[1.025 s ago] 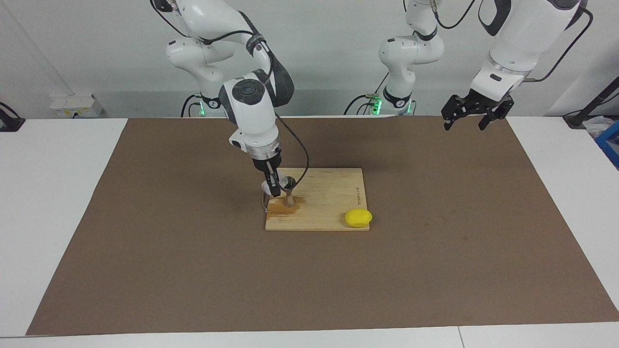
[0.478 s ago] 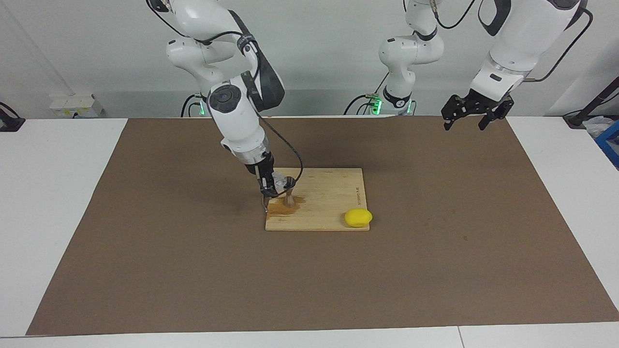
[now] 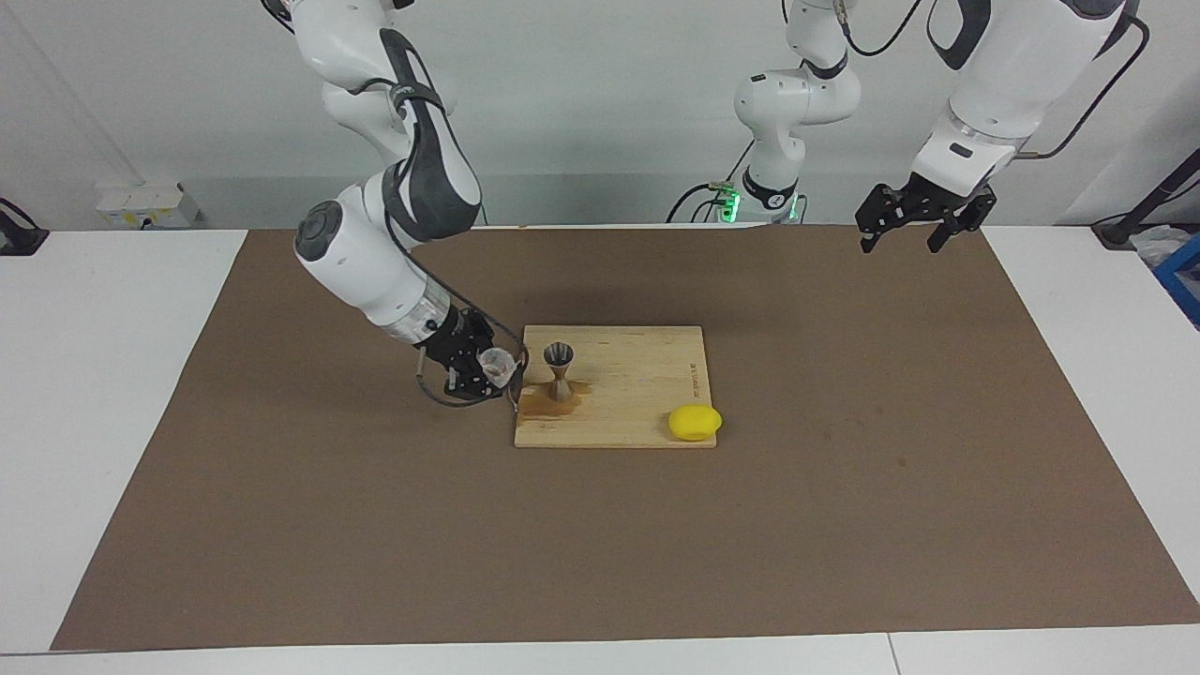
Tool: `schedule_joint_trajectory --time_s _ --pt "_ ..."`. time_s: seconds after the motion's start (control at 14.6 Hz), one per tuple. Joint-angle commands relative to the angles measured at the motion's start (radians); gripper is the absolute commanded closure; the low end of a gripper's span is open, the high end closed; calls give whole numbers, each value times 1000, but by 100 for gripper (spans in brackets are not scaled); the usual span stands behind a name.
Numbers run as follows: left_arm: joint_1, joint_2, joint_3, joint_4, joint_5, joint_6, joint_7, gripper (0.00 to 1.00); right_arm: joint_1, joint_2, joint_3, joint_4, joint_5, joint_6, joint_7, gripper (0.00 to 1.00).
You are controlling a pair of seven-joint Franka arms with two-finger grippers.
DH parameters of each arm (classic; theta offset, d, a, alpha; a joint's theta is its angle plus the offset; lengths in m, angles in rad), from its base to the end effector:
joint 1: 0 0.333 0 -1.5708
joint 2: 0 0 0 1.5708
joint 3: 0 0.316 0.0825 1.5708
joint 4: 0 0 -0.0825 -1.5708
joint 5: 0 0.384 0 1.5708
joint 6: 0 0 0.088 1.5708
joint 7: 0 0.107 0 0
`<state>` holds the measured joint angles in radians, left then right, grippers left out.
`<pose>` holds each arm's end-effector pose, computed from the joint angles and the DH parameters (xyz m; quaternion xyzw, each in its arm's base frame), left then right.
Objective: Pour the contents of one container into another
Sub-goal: 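Carry the clear cup back toward its starting spot with the right gripper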
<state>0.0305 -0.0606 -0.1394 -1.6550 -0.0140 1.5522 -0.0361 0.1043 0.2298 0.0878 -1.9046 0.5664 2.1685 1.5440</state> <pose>0.5291 -0.0616 0.6159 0.9991 -0.0361 -0.0215 0.0012 0.6010 0.1356 0.3886 -0.6503 0.7195 0.1756 0.1691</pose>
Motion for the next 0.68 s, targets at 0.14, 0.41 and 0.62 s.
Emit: schedule_joint_trajectory --time_s 0.14,0.41,0.62 --pt "-3 -18 6 -14 -11 -11 2 0 -142 -29 9 -132 188 -13 -246 100" --pt "-3 -18 6 -14 -11 -11 1 0 -254 -17 9 -163 251 -81 -381 100" --pt "-3 -18 6 -14 -11 -11 1 0 -316 25 9 -163 263 -119 -520 100"
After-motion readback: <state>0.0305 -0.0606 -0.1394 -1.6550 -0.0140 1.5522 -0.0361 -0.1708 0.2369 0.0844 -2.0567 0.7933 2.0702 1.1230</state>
